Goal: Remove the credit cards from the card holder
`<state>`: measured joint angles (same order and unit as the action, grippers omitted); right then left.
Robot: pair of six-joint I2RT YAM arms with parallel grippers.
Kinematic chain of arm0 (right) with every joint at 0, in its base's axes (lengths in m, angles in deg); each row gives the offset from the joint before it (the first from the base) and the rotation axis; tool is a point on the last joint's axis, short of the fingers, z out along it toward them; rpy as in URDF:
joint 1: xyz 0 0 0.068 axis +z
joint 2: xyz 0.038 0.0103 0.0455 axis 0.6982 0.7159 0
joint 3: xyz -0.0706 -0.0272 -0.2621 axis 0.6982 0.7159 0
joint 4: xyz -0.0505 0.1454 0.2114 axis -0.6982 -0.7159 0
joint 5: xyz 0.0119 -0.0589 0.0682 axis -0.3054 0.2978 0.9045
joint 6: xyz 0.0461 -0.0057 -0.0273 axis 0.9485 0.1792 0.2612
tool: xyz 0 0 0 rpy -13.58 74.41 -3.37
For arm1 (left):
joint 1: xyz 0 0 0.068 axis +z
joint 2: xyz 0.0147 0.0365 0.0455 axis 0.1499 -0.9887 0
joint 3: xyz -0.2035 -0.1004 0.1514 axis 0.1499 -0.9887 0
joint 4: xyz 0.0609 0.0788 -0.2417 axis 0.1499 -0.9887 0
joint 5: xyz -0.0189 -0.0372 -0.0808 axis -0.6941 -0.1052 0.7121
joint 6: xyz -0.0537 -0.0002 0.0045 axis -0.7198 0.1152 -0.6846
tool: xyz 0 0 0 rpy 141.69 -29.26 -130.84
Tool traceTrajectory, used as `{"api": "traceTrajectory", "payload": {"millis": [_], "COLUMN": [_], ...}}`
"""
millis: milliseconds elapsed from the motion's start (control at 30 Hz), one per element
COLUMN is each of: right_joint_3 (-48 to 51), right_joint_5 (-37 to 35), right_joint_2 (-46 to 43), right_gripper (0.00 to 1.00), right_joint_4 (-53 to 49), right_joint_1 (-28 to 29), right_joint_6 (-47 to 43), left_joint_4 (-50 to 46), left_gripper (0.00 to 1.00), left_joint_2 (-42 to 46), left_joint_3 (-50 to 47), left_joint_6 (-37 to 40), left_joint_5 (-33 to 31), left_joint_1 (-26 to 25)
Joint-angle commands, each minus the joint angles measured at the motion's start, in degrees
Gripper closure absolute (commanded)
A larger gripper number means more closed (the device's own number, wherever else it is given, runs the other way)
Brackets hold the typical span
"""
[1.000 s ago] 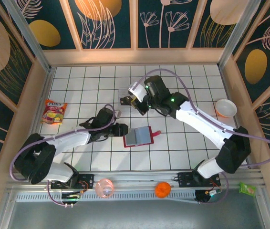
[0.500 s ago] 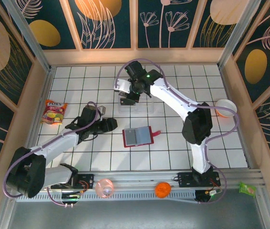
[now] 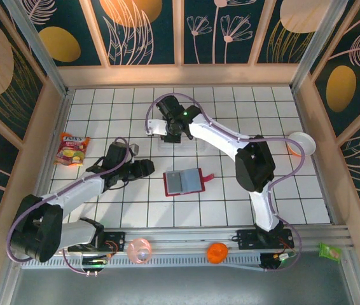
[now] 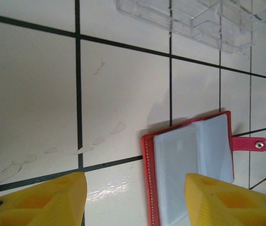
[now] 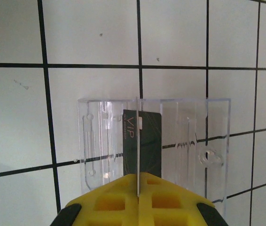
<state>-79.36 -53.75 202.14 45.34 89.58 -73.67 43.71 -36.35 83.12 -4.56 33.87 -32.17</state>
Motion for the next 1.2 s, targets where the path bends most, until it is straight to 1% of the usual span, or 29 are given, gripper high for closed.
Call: {"api": "traceTrajectory", "payload": {"millis": [0, 933, 1167], "right_joint_3": [0.9, 1.0, 1.2], "right_joint_5": [-1.4, -3.6, -3.9], "right_joint_2": [0.1, 5.1, 5.8], "right_gripper": [1.0, 1.0, 1.0], "right_joint_4": [2.0, 3.3, 2.3], "right_joint_1": [0.1, -0.6, -0.6], "right_joint_6": [-1.4, 0.8, 1.4], "left_joint_4": [0.8, 0.8, 1.4], "left_gripper": [0.43, 0.44, 0.44], "left_joint_2": [-0.3, -0.7, -1.1], "left_joint_3": [-0.8, -0.6, -0.8], "left_joint_6": [-0.1, 0.6, 0.5], "left_joint_5": [1.4, 2.1, 2.5], "left_joint_1": [0.4, 0.7, 0.8]}}
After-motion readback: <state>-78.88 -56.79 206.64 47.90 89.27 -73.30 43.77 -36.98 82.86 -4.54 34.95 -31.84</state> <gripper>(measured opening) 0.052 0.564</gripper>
